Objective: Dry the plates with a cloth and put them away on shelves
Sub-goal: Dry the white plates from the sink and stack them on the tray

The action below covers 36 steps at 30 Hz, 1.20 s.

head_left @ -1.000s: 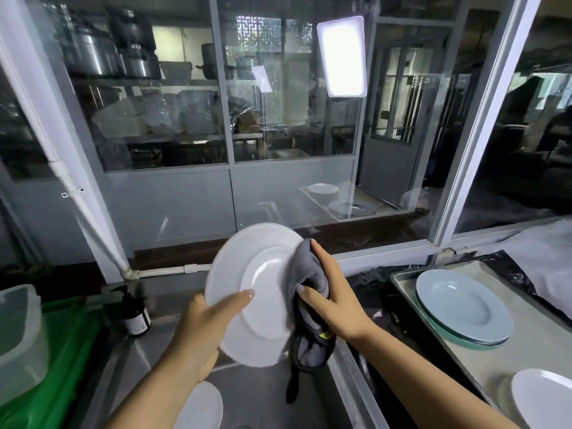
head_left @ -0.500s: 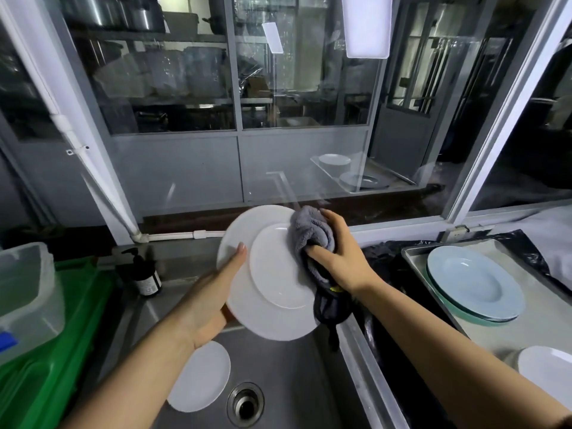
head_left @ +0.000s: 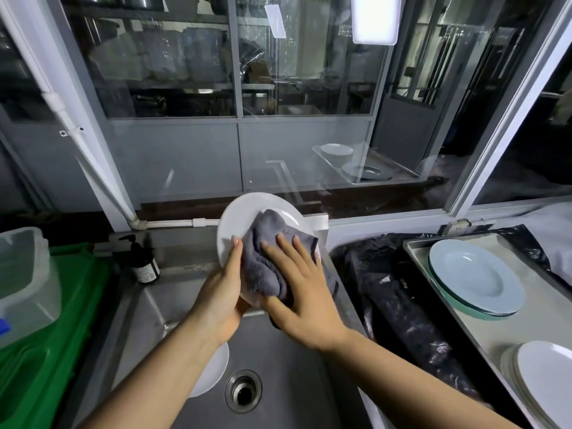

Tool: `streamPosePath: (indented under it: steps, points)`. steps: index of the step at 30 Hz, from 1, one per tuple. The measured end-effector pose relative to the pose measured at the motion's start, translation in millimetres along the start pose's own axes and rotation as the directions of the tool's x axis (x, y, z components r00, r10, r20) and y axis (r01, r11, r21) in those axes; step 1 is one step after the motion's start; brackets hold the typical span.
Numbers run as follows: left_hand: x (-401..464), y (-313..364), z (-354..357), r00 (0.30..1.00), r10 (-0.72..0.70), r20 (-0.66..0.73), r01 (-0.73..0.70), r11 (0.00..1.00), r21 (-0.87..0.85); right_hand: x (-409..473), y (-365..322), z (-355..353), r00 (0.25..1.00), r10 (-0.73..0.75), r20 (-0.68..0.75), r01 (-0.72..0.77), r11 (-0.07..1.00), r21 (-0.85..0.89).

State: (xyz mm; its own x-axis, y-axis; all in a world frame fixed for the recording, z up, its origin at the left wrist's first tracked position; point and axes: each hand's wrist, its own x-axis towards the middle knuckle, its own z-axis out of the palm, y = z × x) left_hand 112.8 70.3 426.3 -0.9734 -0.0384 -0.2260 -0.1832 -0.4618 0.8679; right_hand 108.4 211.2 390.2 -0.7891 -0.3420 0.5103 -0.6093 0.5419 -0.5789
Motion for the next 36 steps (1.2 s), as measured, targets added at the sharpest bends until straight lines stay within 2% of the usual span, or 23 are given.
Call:
streamPosePath:
  steps: [3,5,7,10,14,17,21,25,31,36]
  points:
    - [-3,-2,-4,0.998,-0.047,0.029,0.048,0.997,-0.063,-4,15,-8,0.99,-0.138,0.026,0.14,0.988,-0.068]
    - [-5,-5,-3,0.995,-0.08,0.062,0.085,0.994,-0.076,-4,29,-18,0.987,-0.161,0.027,0.163,0.981,-0.101]
    - [-7,-7,-3,0.996,-0.078,0.049,0.083,0.992,-0.095,-7,40,-28,0.991,-0.135,0.016,0.136,0.988,-0.072]
    - [-8,-9,-4,0.998,-0.062,0.025,0.064,0.993,-0.094,-15,48,-34,0.999,-0.038,-0.016,0.039,0.997,0.059]
    - [-12,-17,3,0.99,-0.075,0.121,0.095,0.98,-0.172,-24,39,-32,0.988,0.144,-0.057,-0.134,0.978,0.16]
    - [-14,-23,11,0.976,-0.087,0.201,0.131,0.968,-0.214,-30,27,-25,0.997,0.069,-0.044,-0.064,0.993,0.103]
    - [-13,-26,13,0.984,-0.092,0.151,0.118,0.978,-0.173,-41,7,-9,0.999,-0.026,-0.02,0.027,0.999,0.022]
    - [-15,-22,15,0.978,-0.098,0.185,0.127,0.98,-0.151,-47,11,-13,0.993,-0.118,-0.019,0.118,0.992,-0.041]
    - [-17,-20,23,0.99,-0.025,0.14,0.053,0.979,-0.198,-48,37,-37,0.993,0.012,-0.115,-0.007,0.999,0.042]
    - [-16,-16,14,0.995,-0.019,0.102,0.028,0.996,-0.086,-55,44,-51,0.996,0.05,-0.079,-0.049,0.999,0.005]
